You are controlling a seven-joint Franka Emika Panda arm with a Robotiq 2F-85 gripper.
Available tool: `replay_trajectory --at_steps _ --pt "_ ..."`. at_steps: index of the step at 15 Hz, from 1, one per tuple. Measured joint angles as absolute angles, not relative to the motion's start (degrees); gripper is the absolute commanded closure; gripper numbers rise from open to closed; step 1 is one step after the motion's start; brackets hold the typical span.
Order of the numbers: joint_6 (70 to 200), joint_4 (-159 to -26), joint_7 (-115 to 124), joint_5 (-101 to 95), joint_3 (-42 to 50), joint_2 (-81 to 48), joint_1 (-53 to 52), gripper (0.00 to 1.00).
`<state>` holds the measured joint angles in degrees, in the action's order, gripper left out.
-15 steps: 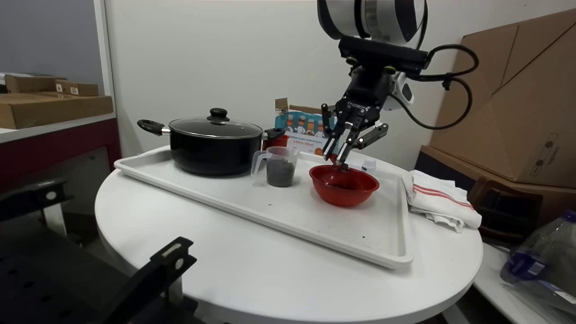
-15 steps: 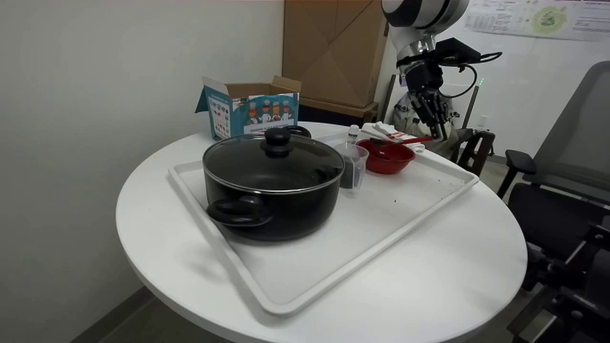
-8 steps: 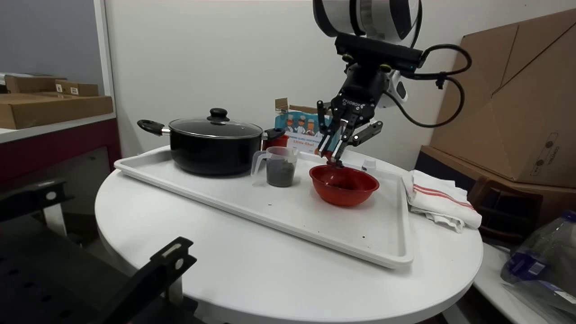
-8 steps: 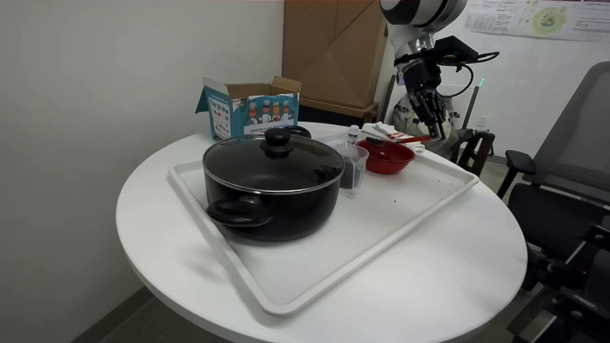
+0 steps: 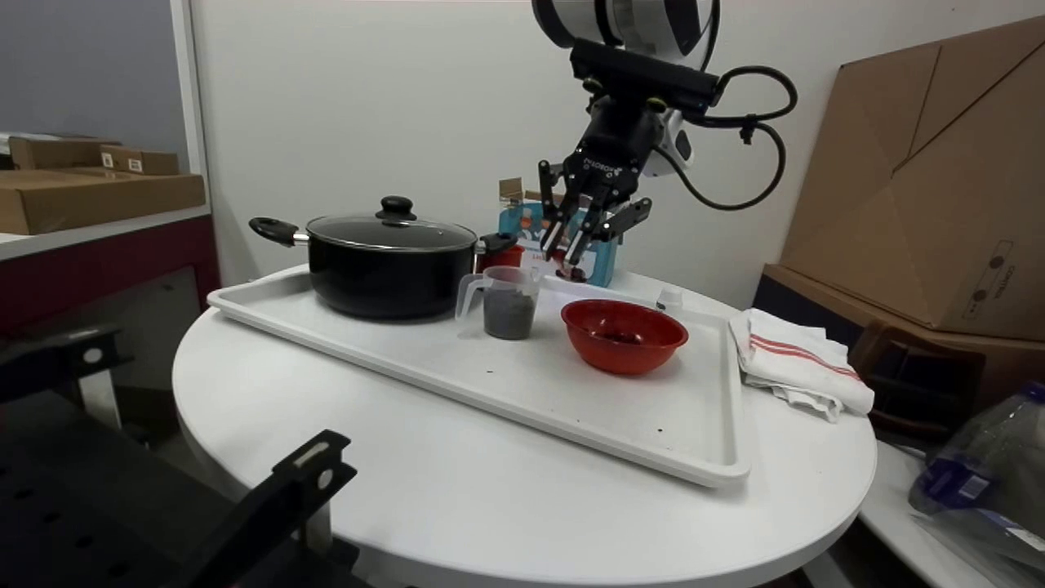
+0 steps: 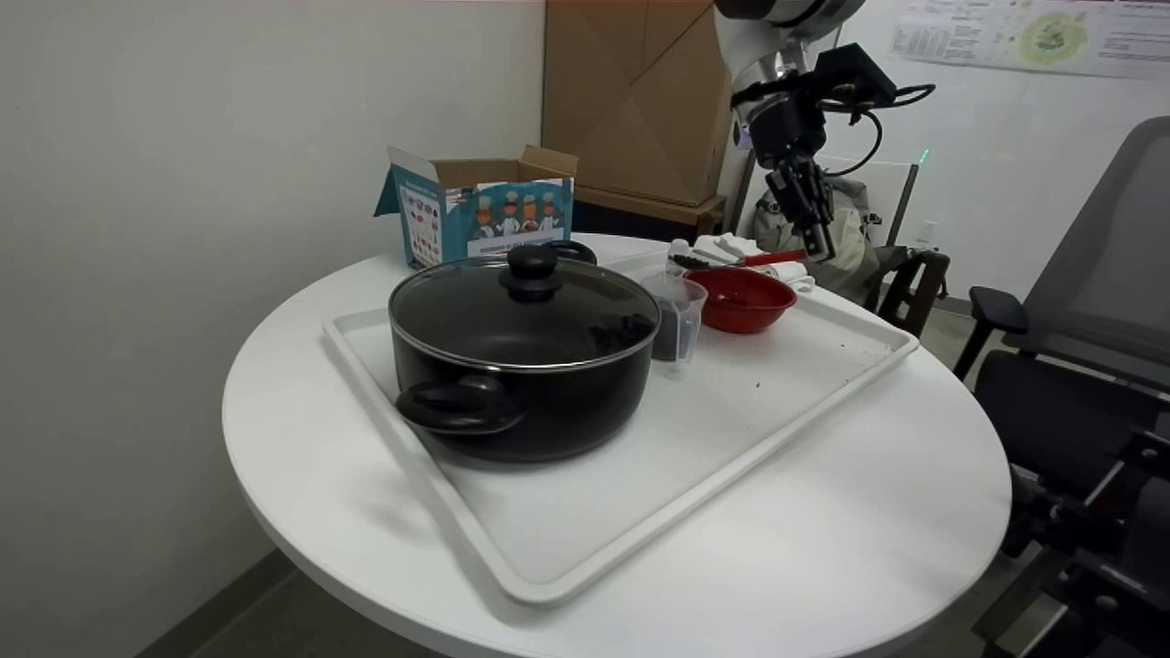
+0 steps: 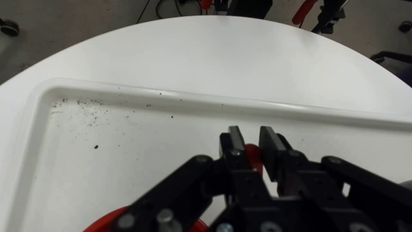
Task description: Use the spoon to scoop some things from the bowl and put in the jug
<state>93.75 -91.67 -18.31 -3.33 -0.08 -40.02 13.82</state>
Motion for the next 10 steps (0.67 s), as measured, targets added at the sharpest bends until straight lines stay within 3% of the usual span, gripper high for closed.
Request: replay_trajectory --at_steps 10 --pt "93.75 -96.35 -20.09 -3.44 -1.06 -36.53 10.05 0.95"
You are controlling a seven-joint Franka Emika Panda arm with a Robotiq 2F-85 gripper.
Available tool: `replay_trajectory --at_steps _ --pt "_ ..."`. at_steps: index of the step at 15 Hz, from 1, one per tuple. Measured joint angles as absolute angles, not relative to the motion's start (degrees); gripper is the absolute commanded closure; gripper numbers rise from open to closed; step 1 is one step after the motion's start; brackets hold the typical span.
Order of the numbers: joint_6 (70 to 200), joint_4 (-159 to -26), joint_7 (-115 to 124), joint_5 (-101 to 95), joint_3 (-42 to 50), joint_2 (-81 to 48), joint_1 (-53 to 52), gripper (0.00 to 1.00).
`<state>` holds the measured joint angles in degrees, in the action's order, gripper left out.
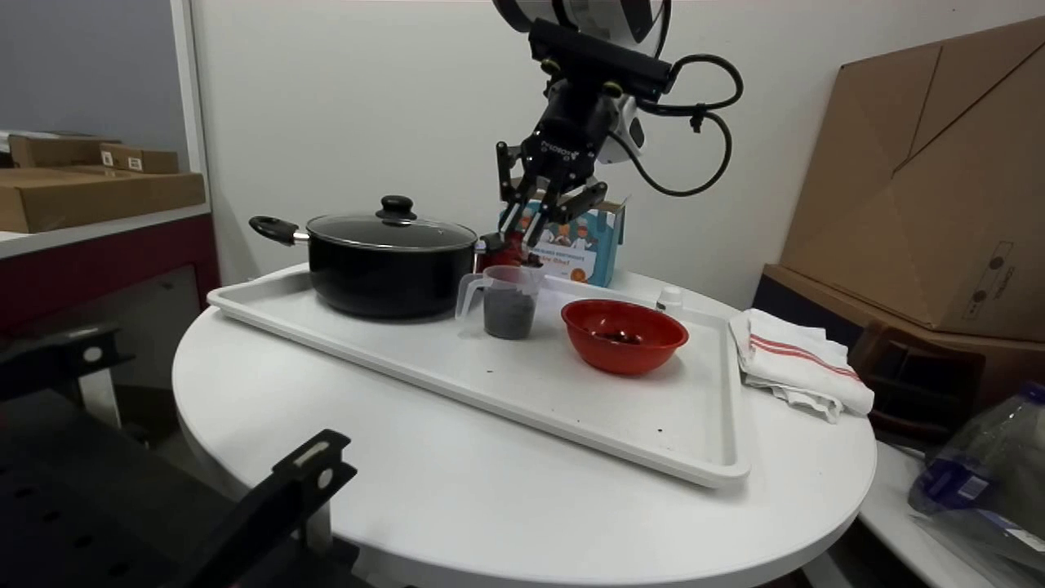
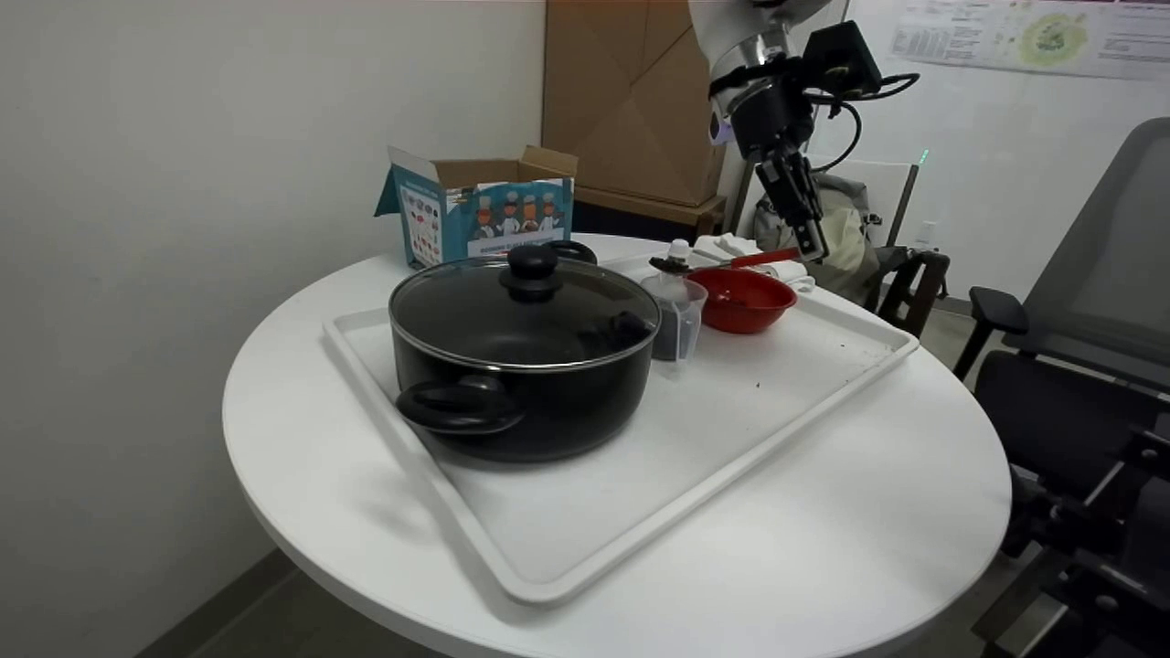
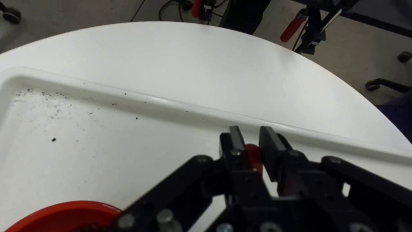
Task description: Use the spoon to scoop some things from the bowl and put in the jug
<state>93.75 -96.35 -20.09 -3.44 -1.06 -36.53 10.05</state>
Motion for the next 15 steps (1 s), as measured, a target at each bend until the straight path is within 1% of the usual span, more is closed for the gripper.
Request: replay_trajectory --at_steps 15 --pt "93.89 -98.29 -20.11 -9.05 -0.44 -36.03 9.44 0.95"
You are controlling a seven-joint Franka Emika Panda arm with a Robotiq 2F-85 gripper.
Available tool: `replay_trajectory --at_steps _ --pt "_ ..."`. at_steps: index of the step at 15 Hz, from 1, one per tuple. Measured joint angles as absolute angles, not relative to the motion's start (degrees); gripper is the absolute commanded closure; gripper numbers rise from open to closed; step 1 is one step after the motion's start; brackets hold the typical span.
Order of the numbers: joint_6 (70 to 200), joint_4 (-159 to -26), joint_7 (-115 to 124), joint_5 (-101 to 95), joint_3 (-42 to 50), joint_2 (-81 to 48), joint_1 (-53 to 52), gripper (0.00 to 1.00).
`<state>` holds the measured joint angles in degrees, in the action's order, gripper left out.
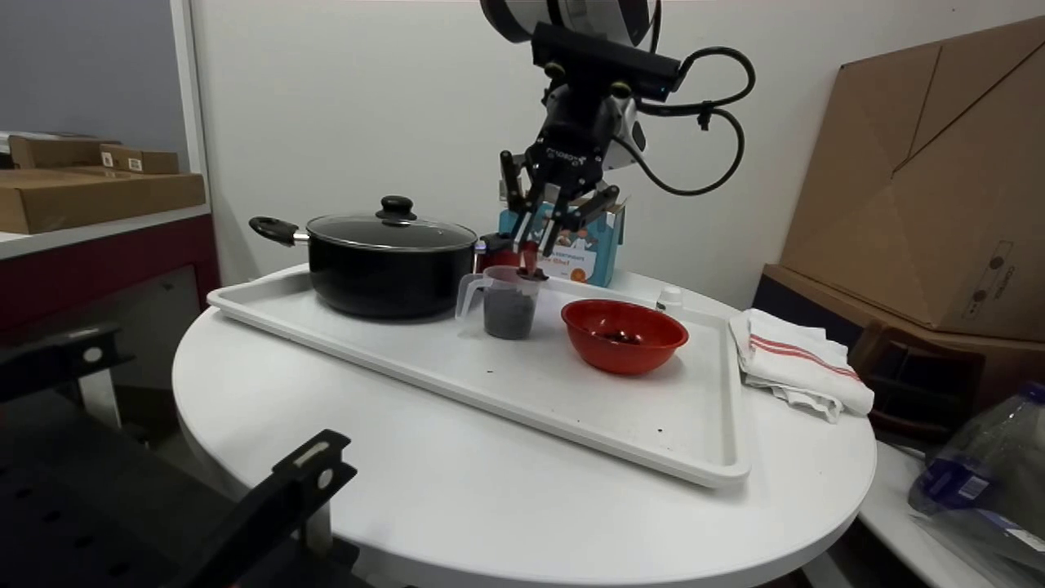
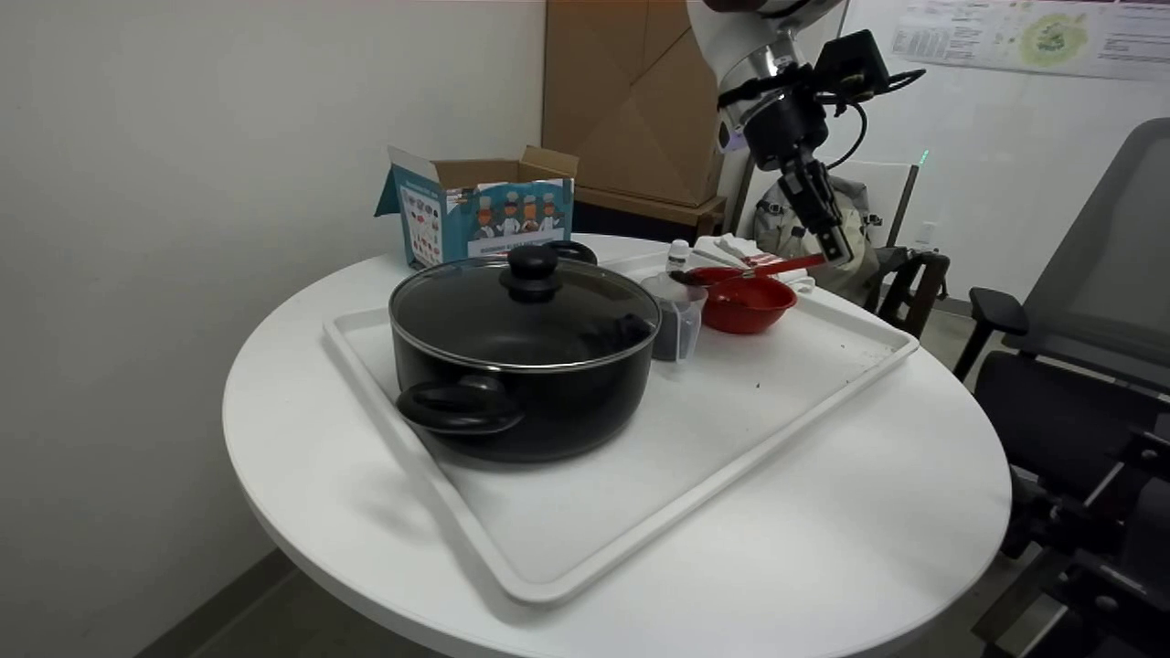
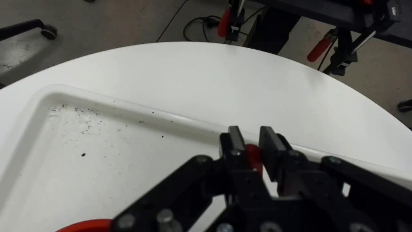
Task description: Use the spoon to scoop some things from the bowl and put in the jug
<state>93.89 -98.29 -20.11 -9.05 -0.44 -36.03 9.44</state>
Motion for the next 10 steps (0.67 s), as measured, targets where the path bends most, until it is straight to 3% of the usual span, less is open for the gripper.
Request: replay_trajectory --at_steps 10 --pt "93.89 -98.29 -20.01 -13.36 -0.46 -36.09 6.01 0.95"
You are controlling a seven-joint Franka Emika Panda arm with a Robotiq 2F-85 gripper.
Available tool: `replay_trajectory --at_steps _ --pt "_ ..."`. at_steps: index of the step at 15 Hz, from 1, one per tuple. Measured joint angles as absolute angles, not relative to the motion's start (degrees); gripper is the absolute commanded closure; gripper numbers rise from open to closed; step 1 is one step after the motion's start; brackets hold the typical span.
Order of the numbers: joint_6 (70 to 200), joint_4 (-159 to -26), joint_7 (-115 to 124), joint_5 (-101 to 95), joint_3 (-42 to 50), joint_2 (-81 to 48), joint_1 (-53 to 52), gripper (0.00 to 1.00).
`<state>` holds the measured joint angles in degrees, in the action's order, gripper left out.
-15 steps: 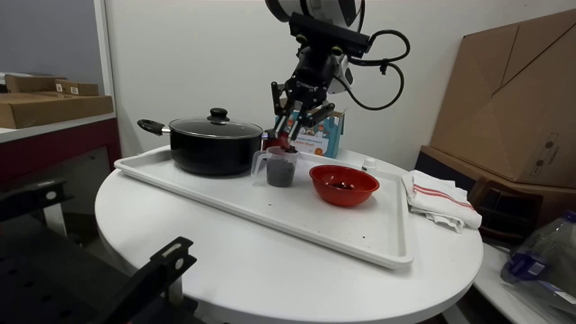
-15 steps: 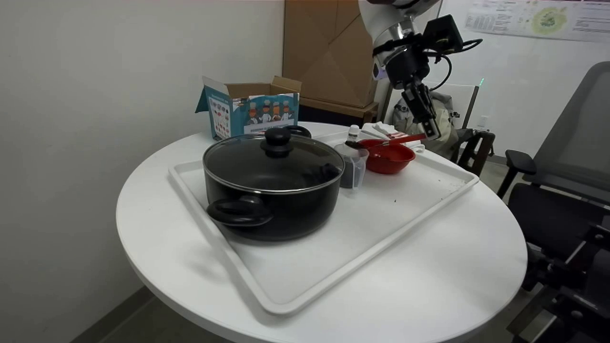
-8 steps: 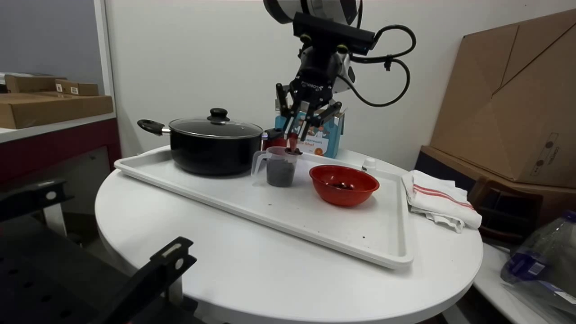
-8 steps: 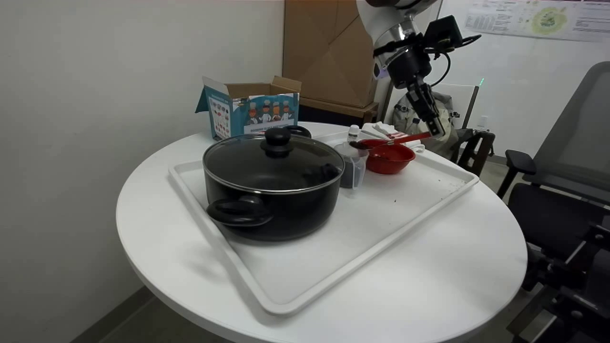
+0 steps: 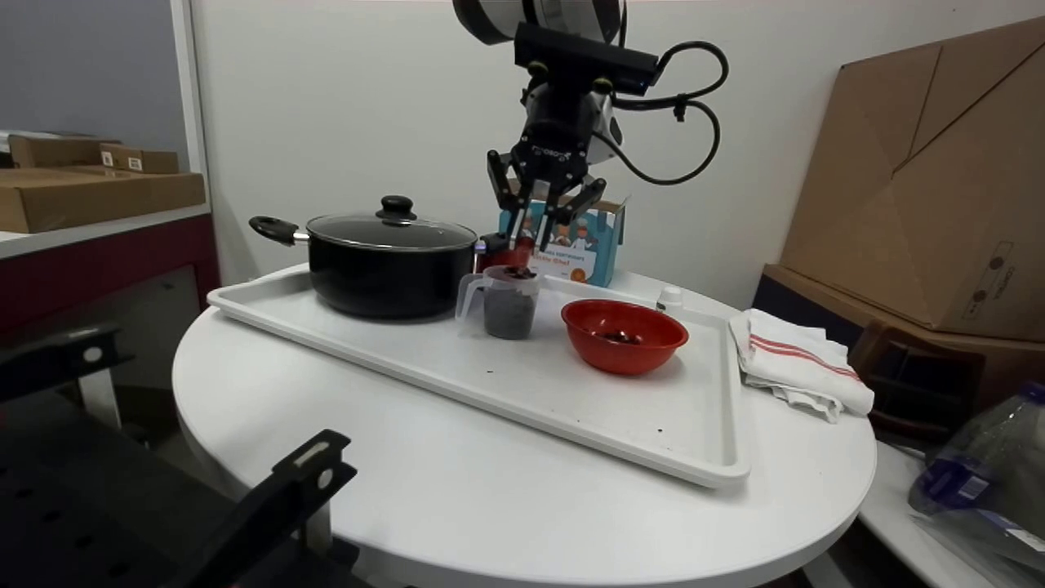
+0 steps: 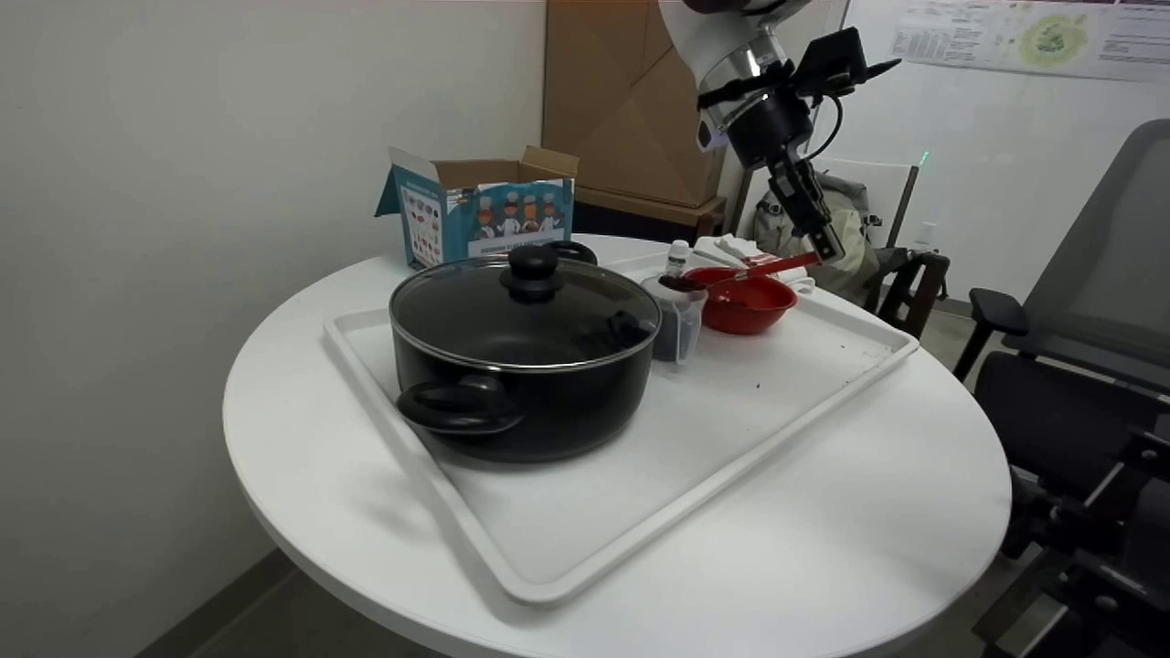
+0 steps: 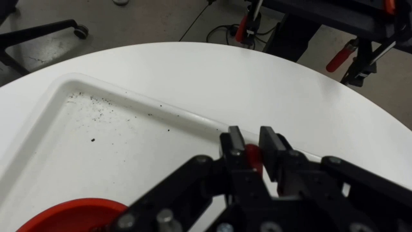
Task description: Use the spoon to scoop some things from the bowl and put in the jug
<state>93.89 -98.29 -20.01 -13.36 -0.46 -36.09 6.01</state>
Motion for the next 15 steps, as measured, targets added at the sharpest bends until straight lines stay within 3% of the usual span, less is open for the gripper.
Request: replay_trajectory --at_steps 15 --pt "93.62 -97.16 -17.62 -21.56 -0.11 -37.51 2.91 0.95"
